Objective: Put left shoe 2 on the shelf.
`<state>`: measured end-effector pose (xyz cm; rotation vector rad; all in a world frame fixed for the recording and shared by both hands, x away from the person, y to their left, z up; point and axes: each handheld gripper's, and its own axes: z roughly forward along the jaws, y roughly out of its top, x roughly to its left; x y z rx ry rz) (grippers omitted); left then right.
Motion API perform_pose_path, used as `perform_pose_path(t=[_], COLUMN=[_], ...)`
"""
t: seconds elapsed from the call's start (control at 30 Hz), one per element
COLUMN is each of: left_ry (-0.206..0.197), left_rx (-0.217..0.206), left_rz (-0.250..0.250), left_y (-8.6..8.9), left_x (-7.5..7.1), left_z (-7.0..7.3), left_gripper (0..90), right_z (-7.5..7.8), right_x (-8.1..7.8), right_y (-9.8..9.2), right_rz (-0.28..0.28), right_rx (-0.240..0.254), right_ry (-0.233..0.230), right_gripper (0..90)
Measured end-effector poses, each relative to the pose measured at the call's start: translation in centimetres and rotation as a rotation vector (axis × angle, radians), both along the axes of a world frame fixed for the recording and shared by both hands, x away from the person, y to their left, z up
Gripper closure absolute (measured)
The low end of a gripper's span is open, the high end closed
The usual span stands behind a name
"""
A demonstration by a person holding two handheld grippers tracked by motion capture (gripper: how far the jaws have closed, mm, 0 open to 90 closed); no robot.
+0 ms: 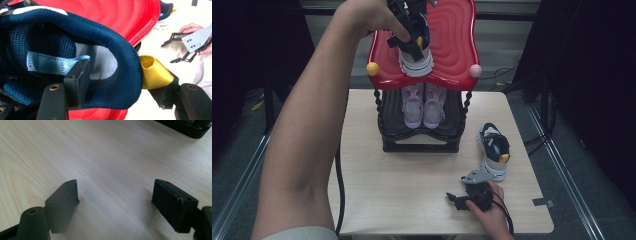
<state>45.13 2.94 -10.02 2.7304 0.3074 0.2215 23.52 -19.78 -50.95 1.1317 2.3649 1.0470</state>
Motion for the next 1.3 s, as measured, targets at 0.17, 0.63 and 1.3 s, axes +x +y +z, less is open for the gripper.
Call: perform_pose_path(t=[0.17,0.63,1.3], left_ry=[-0.006,-0.006,0.026], left_rx=[0.002,-0.042,-0.067], left_rz=[0.012,0.044,0.156], left_y=[0.1,0.6,5.5], left_x=[-0.2,-0.7,-3.1], left_z=[0.1,1.3,2.1], left_gripper=[39.7,30.8,26.1], right_z=[0.0,0.0,0.0], right_x=[0.0,0.0,0.0], right_y=[0.0,0.0,0.0], right_rz=[0.0,0.001,0.0], right_rx=[0.0,-0.001,0.0], right_ry=[0.0,-0.001,0.0], right_gripper=[20.6,20.6,20.6])
